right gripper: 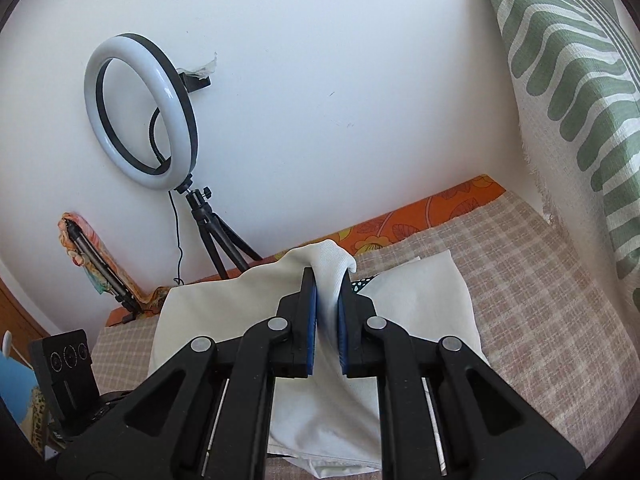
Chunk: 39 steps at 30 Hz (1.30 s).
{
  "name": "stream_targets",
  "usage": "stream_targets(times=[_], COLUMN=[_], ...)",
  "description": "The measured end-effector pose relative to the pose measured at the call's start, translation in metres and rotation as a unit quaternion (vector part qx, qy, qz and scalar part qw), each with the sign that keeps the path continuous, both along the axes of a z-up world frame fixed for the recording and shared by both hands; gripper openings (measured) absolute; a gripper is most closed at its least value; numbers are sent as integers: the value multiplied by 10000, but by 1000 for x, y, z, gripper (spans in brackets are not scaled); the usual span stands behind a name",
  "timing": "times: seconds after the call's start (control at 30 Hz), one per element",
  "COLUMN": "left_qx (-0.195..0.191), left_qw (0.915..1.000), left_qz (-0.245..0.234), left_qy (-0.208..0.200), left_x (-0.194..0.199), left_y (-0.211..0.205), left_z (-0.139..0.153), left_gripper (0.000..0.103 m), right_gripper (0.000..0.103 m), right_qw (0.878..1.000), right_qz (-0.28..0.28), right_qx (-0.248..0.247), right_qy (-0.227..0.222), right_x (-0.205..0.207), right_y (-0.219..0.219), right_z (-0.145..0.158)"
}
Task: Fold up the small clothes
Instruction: 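Grasp the folded camisole with both tools and lift it, then lower the camisole onto the dark green garment and open both tools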
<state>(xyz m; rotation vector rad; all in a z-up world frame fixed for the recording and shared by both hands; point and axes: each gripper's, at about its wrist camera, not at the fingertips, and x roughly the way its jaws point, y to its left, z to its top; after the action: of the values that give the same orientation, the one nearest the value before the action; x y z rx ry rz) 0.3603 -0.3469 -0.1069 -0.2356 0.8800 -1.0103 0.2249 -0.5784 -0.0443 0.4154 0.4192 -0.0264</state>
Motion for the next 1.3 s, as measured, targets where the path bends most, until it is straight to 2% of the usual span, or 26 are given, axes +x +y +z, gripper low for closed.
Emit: stream_targets(times=[0.37, 0.43, 0.5, 0.57, 0.6, 0.67, 0.73, 1.0, 1.3], left_qx=[583, 751, 993, 1275, 1307, 1270, 1340, 1232, 1098], left_qw=[9981, 9968, 9946, 9909, 9902, 9905, 9894, 9897, 9878], left_qz=[205, 225, 170, 251, 299, 307, 327, 445, 612], left_qy=[-78, -155, -267, -339, -383, -422, -450, -572, -916], left_x=[3, 1, -1, -4, -6, -10, -13, -30, -62], left_y=[-19, -23, -29, -29, -27, -23, -23, -5, 29], left_z=[-23, -23, -23, -24, -23, -20, -17, 4, 43], left_gripper=[14, 16, 26, 56, 60, 63, 67, 67, 67], right_gripper=[10, 10, 10, 21, 26, 53, 59, 59, 59], right_qw=[9972, 9943, 9909, 9886, 9877, 9885, 9897, 9899, 9898], right_qz=[-239, -370, -530, -649, -715, -757, -760, -845, -860], right_qx=[-428, -669, -799, -875, -924, -868, -820, -844, -1009], right_qy=[557, 745, 942, 1043, 1038, 980, 890, 763, 514], right_x=[58, 65, 72, 74, 72, 67, 62, 37, -16], right_y=[-8, -4, -3, -3, -2, -3, -1, 15, 59], right_z=[-41, -45, -49, -51, -50, -48, -44, -20, 21])
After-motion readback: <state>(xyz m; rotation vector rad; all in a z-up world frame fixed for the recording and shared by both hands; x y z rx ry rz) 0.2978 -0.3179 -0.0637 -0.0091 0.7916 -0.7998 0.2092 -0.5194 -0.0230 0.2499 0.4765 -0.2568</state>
